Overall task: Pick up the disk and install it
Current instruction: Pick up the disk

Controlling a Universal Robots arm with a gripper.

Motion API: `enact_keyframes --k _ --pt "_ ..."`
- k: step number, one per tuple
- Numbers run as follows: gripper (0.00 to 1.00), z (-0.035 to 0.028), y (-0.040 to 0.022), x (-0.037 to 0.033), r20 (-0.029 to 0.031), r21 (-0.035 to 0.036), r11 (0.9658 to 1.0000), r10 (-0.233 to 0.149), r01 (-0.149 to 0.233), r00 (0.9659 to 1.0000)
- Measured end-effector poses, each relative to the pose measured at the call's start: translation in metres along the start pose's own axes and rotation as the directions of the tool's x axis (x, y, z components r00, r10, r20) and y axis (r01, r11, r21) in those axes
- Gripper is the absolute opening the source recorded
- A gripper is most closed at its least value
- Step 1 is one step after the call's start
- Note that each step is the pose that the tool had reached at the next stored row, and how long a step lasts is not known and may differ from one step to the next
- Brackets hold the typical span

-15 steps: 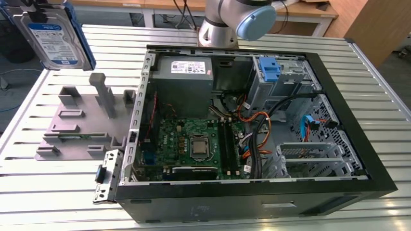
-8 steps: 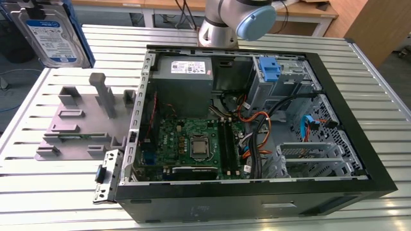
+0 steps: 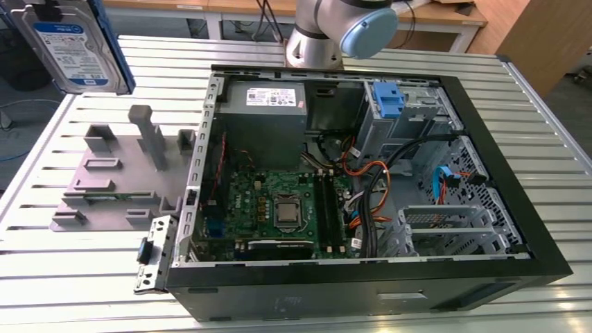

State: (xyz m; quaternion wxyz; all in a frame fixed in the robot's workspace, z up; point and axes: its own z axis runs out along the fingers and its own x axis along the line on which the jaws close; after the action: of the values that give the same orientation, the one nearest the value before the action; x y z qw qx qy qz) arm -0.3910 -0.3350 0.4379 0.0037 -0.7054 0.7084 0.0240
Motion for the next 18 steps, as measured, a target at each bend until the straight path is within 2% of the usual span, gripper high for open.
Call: enact_keyframes --k 10,15,18 --pt "0.35 -0.0084 0.0002 -0.0003 0.0000 0.0000 1.0000 0.000 0.000 1.0000" --pt "0.35 -0.0154 0.0004 -0.0006 0.0000 0.0001 1.0000 0.000 0.000 1.0000" --pt "0.35 -0.0158 0.0004 -0.0007 0.0005 0.0001 1.0000 0.000 0.000 1.0000"
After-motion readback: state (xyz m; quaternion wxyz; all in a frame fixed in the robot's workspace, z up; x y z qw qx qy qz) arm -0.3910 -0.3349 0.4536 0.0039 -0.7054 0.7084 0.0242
